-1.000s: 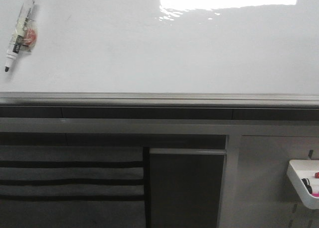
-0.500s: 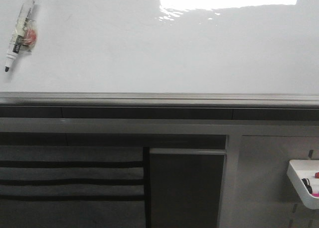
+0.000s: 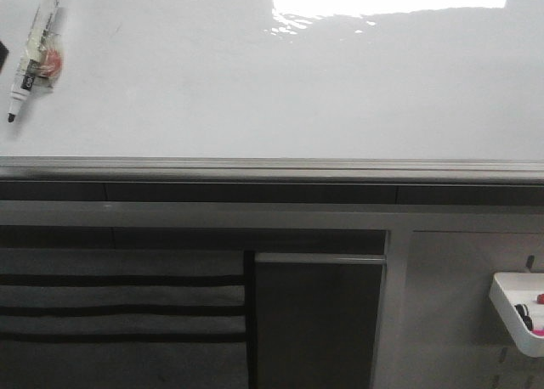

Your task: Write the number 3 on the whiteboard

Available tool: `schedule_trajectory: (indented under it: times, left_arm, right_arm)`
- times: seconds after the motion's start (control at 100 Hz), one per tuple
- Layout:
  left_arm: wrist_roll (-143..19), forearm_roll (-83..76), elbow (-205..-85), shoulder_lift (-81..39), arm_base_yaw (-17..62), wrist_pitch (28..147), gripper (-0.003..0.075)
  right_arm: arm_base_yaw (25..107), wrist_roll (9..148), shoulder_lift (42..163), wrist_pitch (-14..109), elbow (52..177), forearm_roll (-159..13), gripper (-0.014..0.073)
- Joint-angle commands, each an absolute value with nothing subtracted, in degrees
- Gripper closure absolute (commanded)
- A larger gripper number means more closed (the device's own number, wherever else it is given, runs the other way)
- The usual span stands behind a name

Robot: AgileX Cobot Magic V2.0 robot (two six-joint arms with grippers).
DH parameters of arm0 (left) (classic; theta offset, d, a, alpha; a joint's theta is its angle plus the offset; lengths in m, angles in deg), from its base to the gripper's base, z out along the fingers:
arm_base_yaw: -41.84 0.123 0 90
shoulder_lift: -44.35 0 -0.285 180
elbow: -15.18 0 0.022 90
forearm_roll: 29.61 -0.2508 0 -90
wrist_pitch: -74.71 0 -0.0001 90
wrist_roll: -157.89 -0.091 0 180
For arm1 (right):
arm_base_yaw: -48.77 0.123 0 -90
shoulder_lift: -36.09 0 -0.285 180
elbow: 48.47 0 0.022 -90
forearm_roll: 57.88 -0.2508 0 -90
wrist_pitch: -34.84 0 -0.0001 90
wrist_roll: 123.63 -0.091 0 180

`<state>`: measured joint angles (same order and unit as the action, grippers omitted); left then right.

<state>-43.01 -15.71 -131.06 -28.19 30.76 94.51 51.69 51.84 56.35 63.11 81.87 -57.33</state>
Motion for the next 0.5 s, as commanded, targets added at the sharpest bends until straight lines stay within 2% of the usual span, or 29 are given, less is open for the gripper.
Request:
schedule_trajectory:
  times: [0.0, 0.49]
  left_arm:
    - [-45.0, -15.1, -134.1, -30.9, 29.0, 87.8, 0.0102]
    - [-45.3, -16.6, -136.8, -41.6, 28.8, 77.3, 0.0323]
  right_arm:
    - [51.3, 52.3, 57.4, 58.6, 83.4, -57.3, 0.0031]
    - [51.3, 52.3, 57.4, 58.9, 83.4, -57.3, 0.0031]
